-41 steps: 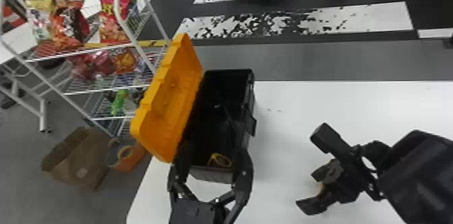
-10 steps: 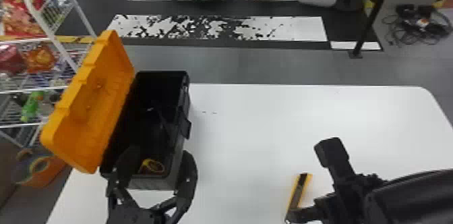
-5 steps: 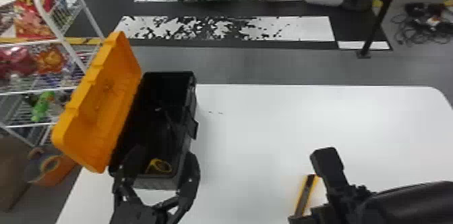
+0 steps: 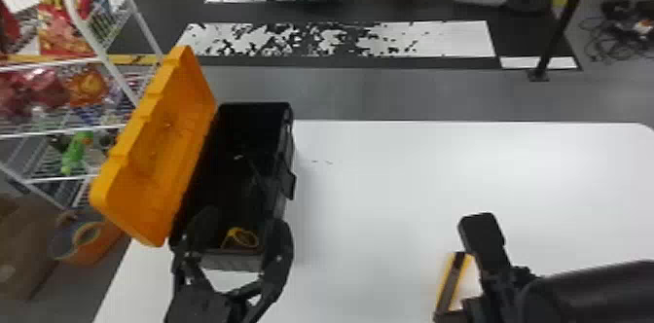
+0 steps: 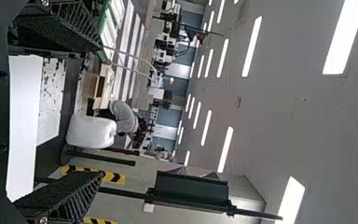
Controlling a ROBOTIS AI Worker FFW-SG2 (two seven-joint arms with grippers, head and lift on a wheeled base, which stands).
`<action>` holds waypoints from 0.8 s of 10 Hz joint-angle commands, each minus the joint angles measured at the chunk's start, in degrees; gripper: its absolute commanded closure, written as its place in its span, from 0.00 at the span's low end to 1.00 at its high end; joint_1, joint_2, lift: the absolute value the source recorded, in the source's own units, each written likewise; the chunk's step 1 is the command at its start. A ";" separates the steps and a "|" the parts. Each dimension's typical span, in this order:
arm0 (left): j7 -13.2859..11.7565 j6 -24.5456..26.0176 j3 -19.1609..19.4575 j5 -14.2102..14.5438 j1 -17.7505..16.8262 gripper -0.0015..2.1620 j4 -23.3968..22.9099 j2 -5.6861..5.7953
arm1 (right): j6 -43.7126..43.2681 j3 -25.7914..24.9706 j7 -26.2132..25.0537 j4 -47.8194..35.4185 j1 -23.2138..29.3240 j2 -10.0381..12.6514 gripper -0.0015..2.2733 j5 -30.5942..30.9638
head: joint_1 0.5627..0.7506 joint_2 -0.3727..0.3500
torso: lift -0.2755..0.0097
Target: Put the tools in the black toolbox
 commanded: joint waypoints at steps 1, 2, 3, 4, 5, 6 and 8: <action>-0.57 -0.02 0.22 0.69 -0.35 0.02 0.35 0.13 | -1.41 -0.70 -0.64 1.97 -0.01 0.05 0.06 -1.77 | 0.70 0.69 | 0.83; -0.57 -0.02 0.22 1.04 -0.53 0.02 0.44 0.48 | -4.22 -0.79 -1.69 3.11 -0.36 0.05 0.06 -3.88 | 0.70 0.68 | 0.83; -0.57 -0.02 0.13 1.04 -0.62 0.02 0.35 0.57 | -5.27 -0.79 -2.04 3.91 -1.06 0.05 0.06 -4.67 | 0.70 0.69 | 0.83; -0.57 0.16 0.22 1.04 -0.70 0.02 0.35 0.57 | -5.27 -0.62 -2.04 3.91 -1.59 0.05 0.06 -4.67 | 0.70 0.71 | 0.83; -0.57 0.16 0.22 1.04 -0.70 0.02 0.35 0.57 | -5.10 -0.53 -2.04 3.99 -2.03 0.05 0.06 -4.67 | 0.70 0.72 | 0.83; -0.57 0.16 0.22 1.13 -0.70 0.02 0.44 0.57 | -5.10 -0.70 -2.04 4.26 -2.20 0.05 0.06 -4.67 | 0.70 0.72 | 0.83; -0.57 -0.02 0.13 1.13 -0.62 0.02 0.44 0.57 | -5.62 -1.32 -2.04 5.84 -2.64 0.05 0.09 -5.11 | 0.70 0.72 | 0.83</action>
